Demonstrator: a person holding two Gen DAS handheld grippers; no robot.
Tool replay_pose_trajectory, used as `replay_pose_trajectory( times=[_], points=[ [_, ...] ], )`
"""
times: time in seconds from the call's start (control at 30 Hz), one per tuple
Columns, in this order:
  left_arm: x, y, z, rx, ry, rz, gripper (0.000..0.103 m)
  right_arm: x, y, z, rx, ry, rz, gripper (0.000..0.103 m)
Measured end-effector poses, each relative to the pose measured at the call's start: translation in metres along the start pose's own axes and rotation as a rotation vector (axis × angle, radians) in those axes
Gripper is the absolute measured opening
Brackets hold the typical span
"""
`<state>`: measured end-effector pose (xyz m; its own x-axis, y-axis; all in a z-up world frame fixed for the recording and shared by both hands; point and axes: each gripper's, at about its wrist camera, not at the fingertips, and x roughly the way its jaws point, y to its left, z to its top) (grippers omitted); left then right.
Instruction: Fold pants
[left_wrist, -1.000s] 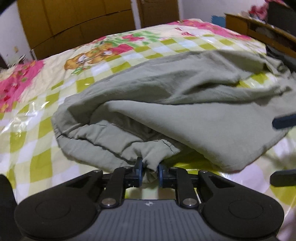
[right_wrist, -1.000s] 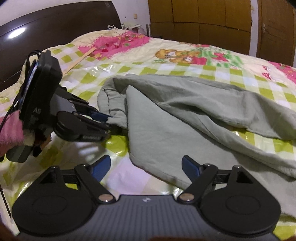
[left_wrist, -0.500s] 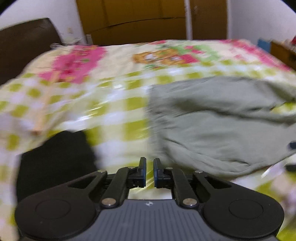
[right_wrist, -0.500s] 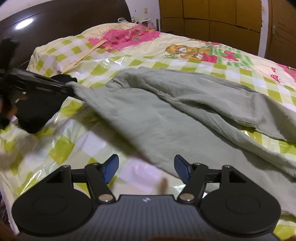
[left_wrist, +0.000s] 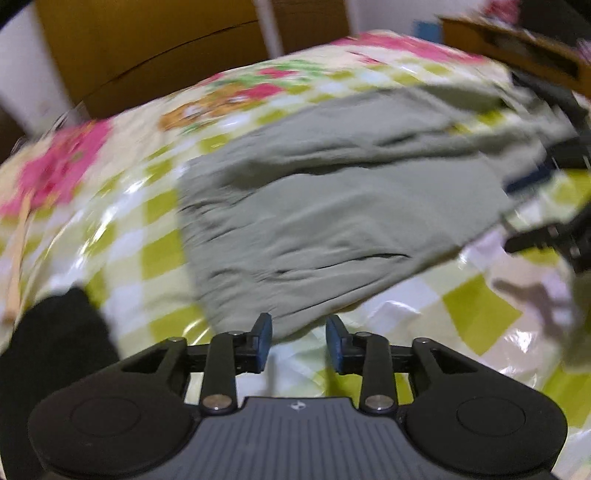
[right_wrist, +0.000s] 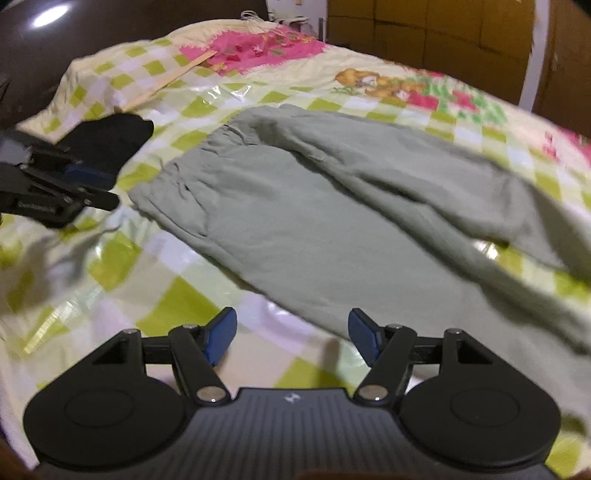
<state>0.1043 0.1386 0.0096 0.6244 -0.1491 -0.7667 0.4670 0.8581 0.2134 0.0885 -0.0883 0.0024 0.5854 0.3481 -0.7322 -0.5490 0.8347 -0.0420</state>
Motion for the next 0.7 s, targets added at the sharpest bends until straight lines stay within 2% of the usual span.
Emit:
replay_pose_trajectory(
  times=[0.1,0.2,0.27,0.33,0.37,0.4,0.43,0.47,0.57,0.63,0.7],
  points=[
    [0.009,-0.016,0.004,0.140,0.012,0.009,0.060,0.009,0.010,0.006,-0.048,-0.009,0.024,0.070],
    [0.016,-0.018,0.001,0.226,0.028,0.039,0.071,0.023,0.022,0.012,-0.084,-0.011,0.060,0.070],
    [0.022,-0.014,-0.001,0.256,0.043,0.051,0.072,0.033,0.029,0.015,-0.104,-0.014,0.062,0.070],
    [0.029,-0.005,0.001,0.228,0.047,0.058,0.073,0.045,0.033,0.019,-0.119,-0.004,0.061,0.068],
    [0.032,0.000,0.003,0.203,0.048,0.070,0.071,0.049,0.033,0.021,-0.120,0.000,0.055,0.068],
    [0.035,0.003,0.004,0.184,0.047,0.085,0.059,0.054,0.032,0.023,-0.115,0.008,0.056,0.068],
    [0.038,0.005,0.007,0.167,0.048,0.100,0.039,0.057,0.030,0.025,-0.106,0.012,0.069,0.060],
    [0.039,0.005,0.008,0.152,0.047,0.113,0.033,0.059,0.027,0.026,-0.096,0.013,0.087,0.044],
    [0.036,0.002,0.007,0.152,0.038,0.129,0.030,0.063,0.024,0.031,-0.054,0.030,0.119,0.017],
    [0.029,0.004,0.004,0.139,0.040,0.131,0.028,0.061,0.027,0.032,-0.050,0.039,0.138,0.011],
    [0.017,0.010,0.000,0.107,0.038,0.135,0.028,0.056,0.031,0.032,-0.032,0.043,0.174,0.010]
  ],
)
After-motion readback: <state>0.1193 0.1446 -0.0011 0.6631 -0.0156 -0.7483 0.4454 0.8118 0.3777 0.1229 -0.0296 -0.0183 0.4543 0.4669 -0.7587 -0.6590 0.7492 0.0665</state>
